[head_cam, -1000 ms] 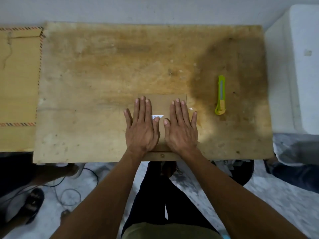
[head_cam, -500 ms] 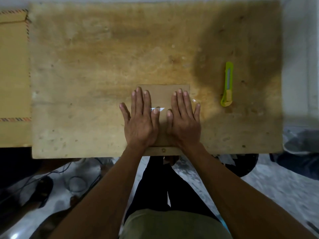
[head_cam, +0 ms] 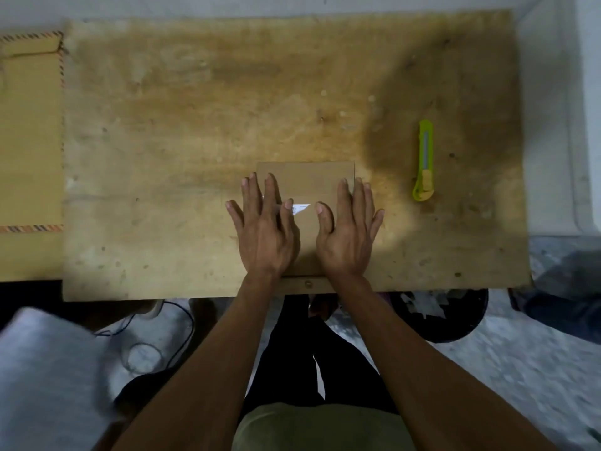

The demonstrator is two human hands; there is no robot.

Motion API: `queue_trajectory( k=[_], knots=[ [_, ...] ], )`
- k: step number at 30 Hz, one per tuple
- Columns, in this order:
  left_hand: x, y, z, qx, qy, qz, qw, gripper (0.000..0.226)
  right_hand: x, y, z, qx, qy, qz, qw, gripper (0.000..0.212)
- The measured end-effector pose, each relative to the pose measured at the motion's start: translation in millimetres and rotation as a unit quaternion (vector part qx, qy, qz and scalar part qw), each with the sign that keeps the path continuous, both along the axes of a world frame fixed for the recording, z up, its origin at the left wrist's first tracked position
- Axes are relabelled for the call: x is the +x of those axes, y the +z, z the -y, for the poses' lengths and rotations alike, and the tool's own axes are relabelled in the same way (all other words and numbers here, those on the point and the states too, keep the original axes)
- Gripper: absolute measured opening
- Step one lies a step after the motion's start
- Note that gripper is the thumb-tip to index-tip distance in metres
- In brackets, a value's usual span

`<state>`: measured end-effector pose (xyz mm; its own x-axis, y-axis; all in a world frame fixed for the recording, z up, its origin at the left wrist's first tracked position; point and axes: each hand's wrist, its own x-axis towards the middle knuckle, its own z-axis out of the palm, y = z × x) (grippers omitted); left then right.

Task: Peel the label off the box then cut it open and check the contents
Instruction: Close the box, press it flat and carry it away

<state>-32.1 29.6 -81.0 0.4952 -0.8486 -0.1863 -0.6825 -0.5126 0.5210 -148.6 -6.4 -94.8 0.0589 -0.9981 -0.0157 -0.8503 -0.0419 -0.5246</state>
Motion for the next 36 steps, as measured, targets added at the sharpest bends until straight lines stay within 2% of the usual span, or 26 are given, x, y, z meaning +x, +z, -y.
queue_trajectory(
  k=[5, 8, 11, 15, 18, 20, 24, 30, 36],
  knots=[
    [-5, 5, -2, -0.067, 0.029, -0.095, 0.993, 0.055, -4, 2, 0, 0.002, -0.009, 0.068, 0.998, 0.055],
    [-9, 16, -6, -0.094, 0.055, -0.099, 0.989, 0.055, -7, 5, -2, -0.01, -0.021, 0.118, 0.993, 0.056],
    [-12, 29, -4, -0.14, 0.055, -0.099, 0.984, 0.053, -14, 14, 3, 0.025, -0.066, 0.185, 0.98, 0.059],
    [-13, 55, 7, -0.177, 0.049, -0.142, 0.973, 0.055, -27, 40, 10, 0.07, -0.162, 0.259, 0.95, 0.07],
    [-14, 79, 9, -0.199, 0.035, -0.154, 0.967, 0.057, -38, 69, 12, 0.084, -0.165, 0.322, 0.928, 0.052],
    [-20, 96, 8, -0.204, 0.041, -0.177, 0.962, 0.06, -44, 90, 13, 0.065, -0.15, 0.313, 0.936, 0.052],
    [-41, 131, 5, -0.204, 0.029, -0.193, 0.959, 0.059, -64, 123, 15, -0.013, -0.121, 0.231, 0.965, 0.052],
    [-88, 158, 5, -0.195, -0.075, -0.181, 0.961, 0.06, -119, 154, -3, -0.057, -0.171, 0.208, 0.961, 0.046],
    [-156, 163, -4, -0.191, -0.146, -0.209, 0.948, 0.05, -196, 158, -54, -0.038, -0.166, 0.144, 0.975, 0.058]
  ],
)
